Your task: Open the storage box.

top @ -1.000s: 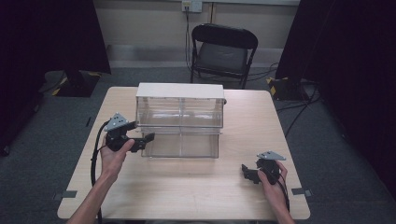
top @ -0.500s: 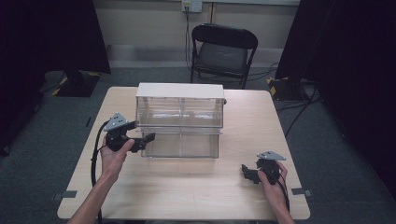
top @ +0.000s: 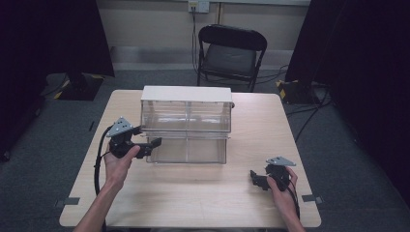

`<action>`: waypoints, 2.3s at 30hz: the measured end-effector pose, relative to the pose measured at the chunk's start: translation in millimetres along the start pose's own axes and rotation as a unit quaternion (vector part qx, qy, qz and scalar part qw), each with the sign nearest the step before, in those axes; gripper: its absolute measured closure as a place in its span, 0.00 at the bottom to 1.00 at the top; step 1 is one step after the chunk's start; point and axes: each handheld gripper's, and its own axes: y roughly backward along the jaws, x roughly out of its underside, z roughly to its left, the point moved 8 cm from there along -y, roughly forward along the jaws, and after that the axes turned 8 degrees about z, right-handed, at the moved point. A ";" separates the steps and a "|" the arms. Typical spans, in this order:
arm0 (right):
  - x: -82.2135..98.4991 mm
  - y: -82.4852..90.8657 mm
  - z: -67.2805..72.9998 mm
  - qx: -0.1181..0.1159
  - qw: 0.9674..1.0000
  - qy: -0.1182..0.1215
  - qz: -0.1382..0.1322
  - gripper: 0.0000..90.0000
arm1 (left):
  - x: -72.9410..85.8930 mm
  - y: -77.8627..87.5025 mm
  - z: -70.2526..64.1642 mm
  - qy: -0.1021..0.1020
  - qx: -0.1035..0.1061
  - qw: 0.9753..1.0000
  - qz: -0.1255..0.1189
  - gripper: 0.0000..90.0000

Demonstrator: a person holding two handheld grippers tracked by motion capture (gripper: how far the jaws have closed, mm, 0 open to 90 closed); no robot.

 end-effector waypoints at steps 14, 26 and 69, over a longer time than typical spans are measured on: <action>0.0 0.0 0.0 0.000 1.000 0.000 0.000 0.14 | 1.1 -1.1 2.6 0.010 -0.001 1.000 0.002 0.17; 0.0 0.0 -0.1 0.000 1.000 0.000 0.000 0.14 | -1.6 -0.6 -1.8 0.007 0.003 1.000 -0.001 0.17; 0.0 0.0 0.0 0.000 1.000 0.000 0.000 0.14 | -1.7 -0.6 -0.8 0.014 0.013 1.000 0.000 0.17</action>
